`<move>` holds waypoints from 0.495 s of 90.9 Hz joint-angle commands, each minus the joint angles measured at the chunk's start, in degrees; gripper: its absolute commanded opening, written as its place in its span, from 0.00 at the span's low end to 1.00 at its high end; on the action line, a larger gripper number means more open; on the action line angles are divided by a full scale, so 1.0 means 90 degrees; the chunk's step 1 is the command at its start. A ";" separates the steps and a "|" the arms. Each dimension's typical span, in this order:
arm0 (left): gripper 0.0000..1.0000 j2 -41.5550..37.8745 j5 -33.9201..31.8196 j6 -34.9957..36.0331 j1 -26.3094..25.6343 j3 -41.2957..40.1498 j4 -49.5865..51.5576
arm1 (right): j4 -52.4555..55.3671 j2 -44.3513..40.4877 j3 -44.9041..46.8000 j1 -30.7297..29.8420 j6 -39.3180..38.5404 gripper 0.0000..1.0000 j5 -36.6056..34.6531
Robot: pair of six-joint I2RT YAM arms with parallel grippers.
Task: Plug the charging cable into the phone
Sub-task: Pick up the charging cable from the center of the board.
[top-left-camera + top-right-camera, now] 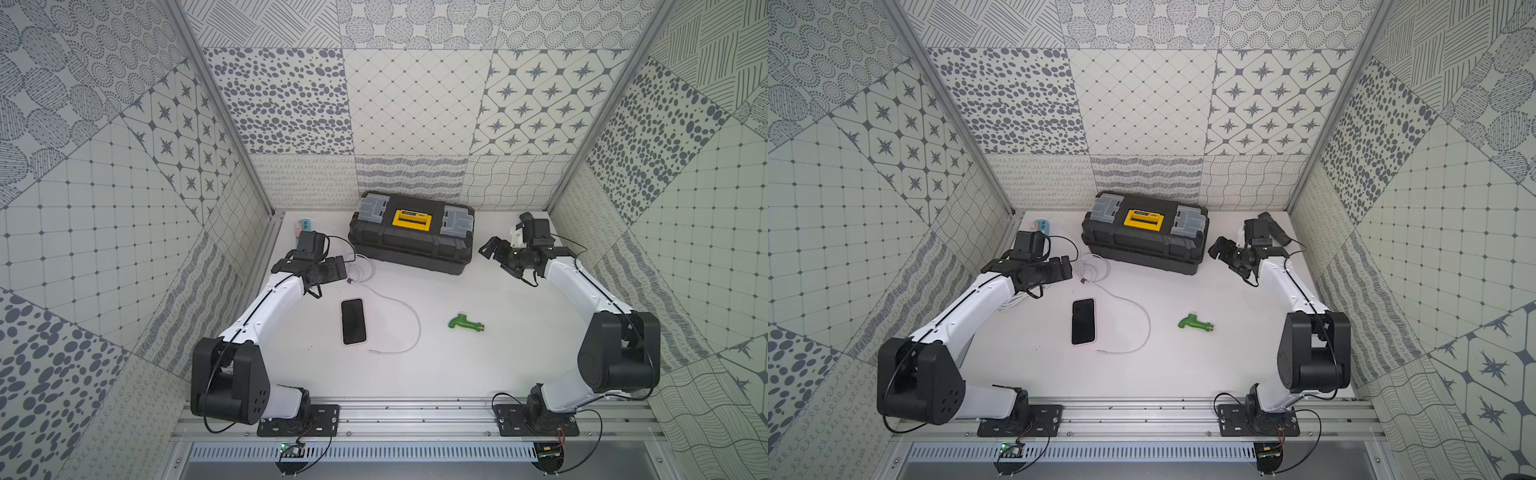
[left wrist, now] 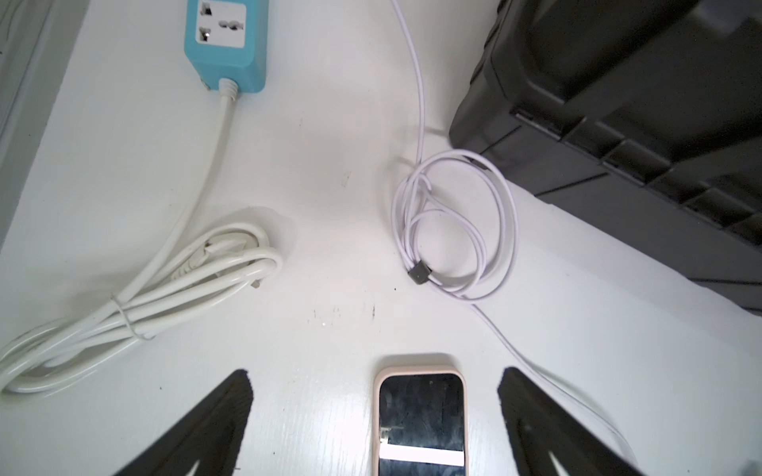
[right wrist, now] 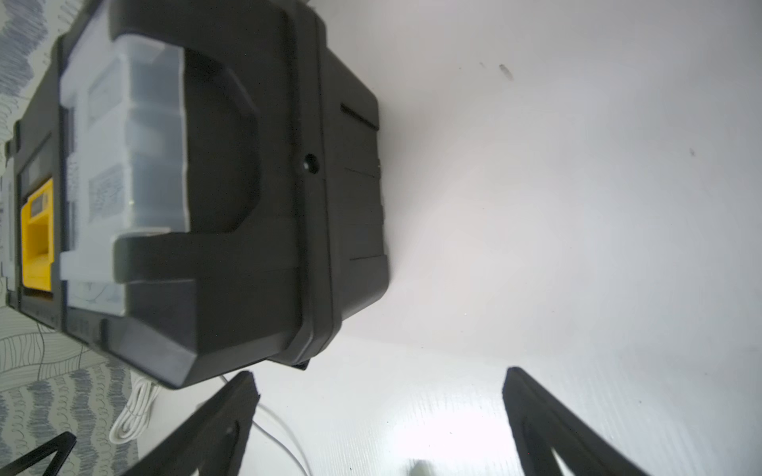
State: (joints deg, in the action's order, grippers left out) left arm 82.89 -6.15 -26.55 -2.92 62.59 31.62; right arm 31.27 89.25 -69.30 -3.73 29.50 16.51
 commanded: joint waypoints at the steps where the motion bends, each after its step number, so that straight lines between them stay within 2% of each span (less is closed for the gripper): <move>1: 0.96 0.0279 0.0247 0.0006 -0.0228 0.0351 0.1338 | 0.0706 0.0098 -0.0271 -0.0340 -0.0498 0.97 -0.0435; 13: 0.97 0.0600 -0.0132 0.0067 -0.0680 0.0559 0.1743 | 0.0766 0.0159 -0.0403 -0.0580 -0.0451 0.97 -0.0377; 29: 0.96 0.0638 0.0090 -0.0052 -0.0930 0.0439 0.1601 | 0.1063 0.0351 -0.0649 -0.0990 -0.0562 0.97 -0.0450; 45: 0.96 0.0674 0.0117 -0.0054 -0.1100 0.0440 0.1595 | 0.1404 0.0557 -0.0755 -0.1616 -0.0638 0.97 -0.0849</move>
State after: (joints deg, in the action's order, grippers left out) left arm 88.60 -6.00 -26.59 -11.44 66.15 42.41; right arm 40.99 92.92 -74.22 -14.61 25.32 11.97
